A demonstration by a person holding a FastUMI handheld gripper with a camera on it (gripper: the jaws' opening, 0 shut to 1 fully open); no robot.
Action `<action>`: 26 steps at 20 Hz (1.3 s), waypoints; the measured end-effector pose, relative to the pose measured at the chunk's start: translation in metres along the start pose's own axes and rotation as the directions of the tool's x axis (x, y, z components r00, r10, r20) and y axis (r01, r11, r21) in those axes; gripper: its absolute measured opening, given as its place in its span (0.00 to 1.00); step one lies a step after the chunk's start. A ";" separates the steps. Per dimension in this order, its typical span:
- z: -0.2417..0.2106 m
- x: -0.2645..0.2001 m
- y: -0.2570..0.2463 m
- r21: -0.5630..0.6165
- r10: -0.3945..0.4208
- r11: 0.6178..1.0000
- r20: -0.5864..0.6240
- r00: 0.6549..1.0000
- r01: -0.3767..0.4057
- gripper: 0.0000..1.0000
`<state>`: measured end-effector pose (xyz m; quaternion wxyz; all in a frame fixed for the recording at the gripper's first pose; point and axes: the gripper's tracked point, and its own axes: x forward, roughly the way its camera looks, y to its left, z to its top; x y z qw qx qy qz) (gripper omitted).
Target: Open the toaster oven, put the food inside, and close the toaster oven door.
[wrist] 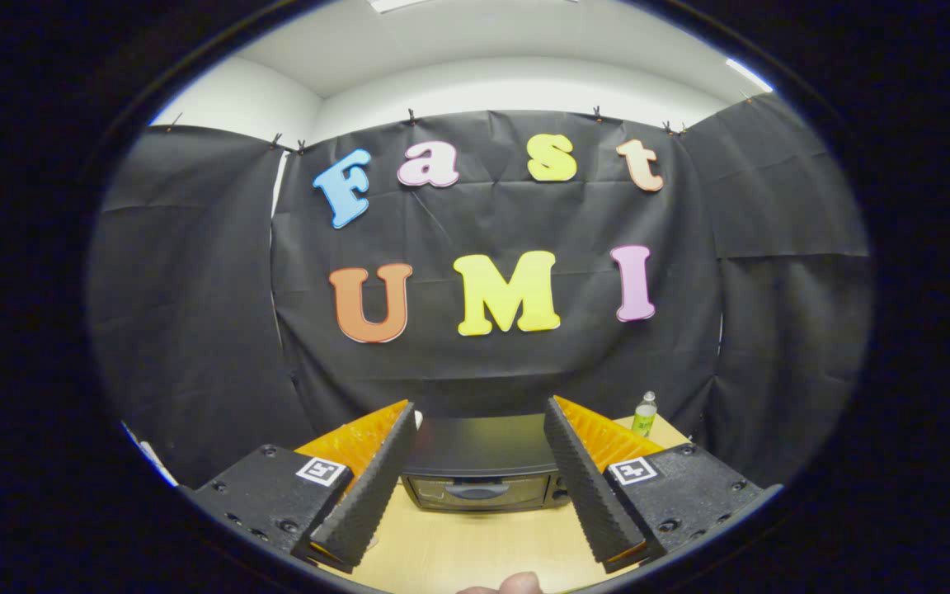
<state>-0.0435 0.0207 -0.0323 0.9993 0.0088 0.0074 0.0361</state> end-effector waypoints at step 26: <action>-0.021 -0.017 -0.026 0.049 -0.021 0.999 -0.061 0.998 0.024 1.00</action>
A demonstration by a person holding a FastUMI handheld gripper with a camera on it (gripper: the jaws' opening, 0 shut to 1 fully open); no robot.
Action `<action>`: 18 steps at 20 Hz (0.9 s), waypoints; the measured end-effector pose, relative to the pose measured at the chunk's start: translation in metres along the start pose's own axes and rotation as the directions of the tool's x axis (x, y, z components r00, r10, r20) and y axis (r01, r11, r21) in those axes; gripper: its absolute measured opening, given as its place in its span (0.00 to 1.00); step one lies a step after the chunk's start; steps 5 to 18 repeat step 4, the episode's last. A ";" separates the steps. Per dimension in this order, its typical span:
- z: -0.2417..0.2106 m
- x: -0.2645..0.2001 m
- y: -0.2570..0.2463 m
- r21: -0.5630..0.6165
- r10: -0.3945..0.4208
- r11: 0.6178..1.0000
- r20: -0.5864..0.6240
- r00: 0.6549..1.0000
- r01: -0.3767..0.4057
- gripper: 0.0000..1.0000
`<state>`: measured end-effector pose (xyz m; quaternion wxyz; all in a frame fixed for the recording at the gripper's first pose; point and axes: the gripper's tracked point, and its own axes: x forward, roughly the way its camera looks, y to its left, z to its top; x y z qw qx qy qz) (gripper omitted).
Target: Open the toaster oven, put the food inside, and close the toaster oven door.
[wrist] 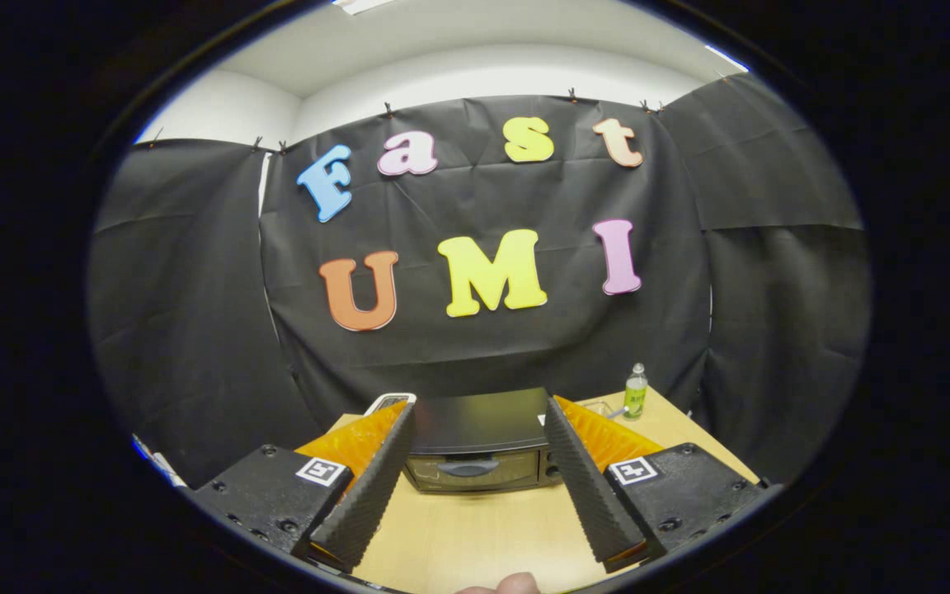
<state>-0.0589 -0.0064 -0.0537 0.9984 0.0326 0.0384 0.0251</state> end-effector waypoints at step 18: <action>0.002 0.002 -0.004 -0.006 -0.004 1.000 0.005 1.000 0.004 1.00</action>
